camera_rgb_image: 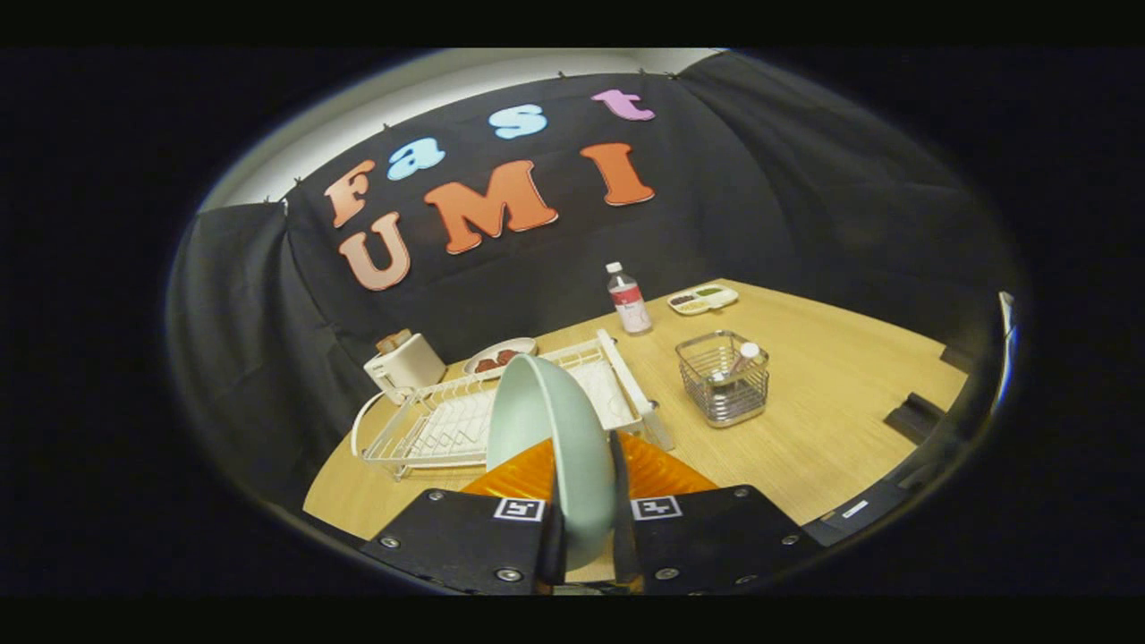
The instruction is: Take the plate from the dish rack, then take the spoon from the basket and place it into the plate.
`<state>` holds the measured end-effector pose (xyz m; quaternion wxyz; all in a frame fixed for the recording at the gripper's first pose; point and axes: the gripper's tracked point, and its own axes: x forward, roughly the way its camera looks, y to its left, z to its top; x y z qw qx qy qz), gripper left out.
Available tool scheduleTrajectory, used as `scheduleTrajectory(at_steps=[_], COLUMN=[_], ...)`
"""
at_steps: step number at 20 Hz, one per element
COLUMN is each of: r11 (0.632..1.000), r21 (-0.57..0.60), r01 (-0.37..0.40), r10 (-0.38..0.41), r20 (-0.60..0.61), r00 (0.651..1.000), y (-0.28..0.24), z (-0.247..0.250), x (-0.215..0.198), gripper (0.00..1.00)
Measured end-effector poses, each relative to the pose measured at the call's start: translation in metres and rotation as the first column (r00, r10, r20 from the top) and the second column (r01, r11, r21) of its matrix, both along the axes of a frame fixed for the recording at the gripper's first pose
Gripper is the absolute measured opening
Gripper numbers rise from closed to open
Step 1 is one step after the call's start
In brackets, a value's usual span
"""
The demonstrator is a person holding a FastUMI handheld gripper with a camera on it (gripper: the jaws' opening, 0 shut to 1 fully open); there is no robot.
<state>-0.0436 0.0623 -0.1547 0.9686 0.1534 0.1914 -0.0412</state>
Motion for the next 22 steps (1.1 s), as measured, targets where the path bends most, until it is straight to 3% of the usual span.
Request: scheduleTrajectory(at_steps=[13, 21, 22], r11=[0.975, 0.985, 0.988], r21=[0.217, 0.172, 0.151], r01=[-0.049, -0.020, -0.019], r10=[0.070, 0.043, 0.037], r20=[-0.094, -0.129, -0.119], r00=[0.993, 0.991, 0.992], y=[0.024, 0.008, 0.003], z=[-0.066, -0.079, -0.076], x=[-0.020, -0.017, -0.016], gripper=[0.21, 0.33, 0.38])
